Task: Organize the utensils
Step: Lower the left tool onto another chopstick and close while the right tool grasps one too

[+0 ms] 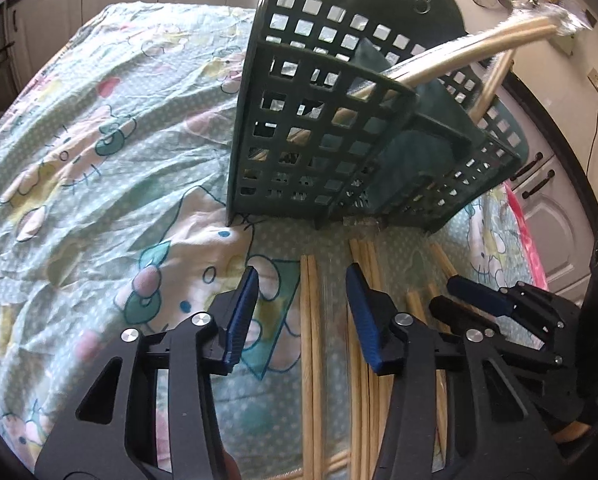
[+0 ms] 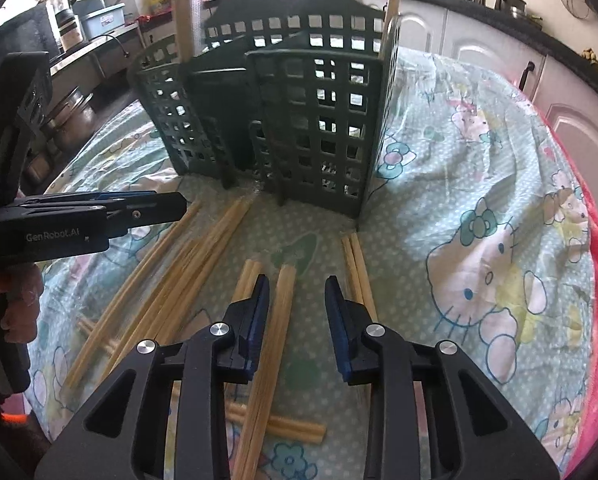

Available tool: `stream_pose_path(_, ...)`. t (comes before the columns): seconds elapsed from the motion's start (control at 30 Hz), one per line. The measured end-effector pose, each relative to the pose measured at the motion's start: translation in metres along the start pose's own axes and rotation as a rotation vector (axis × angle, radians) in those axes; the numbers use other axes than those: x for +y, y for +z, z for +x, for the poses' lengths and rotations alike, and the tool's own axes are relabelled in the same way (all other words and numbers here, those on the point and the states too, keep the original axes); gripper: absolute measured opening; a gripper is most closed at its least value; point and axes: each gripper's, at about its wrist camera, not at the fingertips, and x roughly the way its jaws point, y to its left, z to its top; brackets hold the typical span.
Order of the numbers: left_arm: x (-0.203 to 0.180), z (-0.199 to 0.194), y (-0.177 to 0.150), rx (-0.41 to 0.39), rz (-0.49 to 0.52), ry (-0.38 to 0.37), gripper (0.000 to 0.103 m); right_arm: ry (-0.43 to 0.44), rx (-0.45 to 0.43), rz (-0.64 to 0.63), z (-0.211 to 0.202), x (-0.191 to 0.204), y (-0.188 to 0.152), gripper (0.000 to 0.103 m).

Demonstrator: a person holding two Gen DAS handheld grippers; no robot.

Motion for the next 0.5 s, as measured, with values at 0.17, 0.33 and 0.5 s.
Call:
stream_pose_path(0.17,0.001,0.010,0.003,0.023,-0.018,-0.007,0.031,0.023,0.031,0.031,0.010,-0.008,0.007,0.028)
stream_pose_path(0.33,0.003,0.016,0.005,0.027,-0.041,-0.014,0.030,0.036,0.054,0.044,0.017,-0.013,0.012,0.023)
stream_pose_path(0.5,0.011,0.016,0.007,0.032,-0.040,0.001,0.020,0.060,0.068,0.085,0.016,-0.022,0.015,0.011)
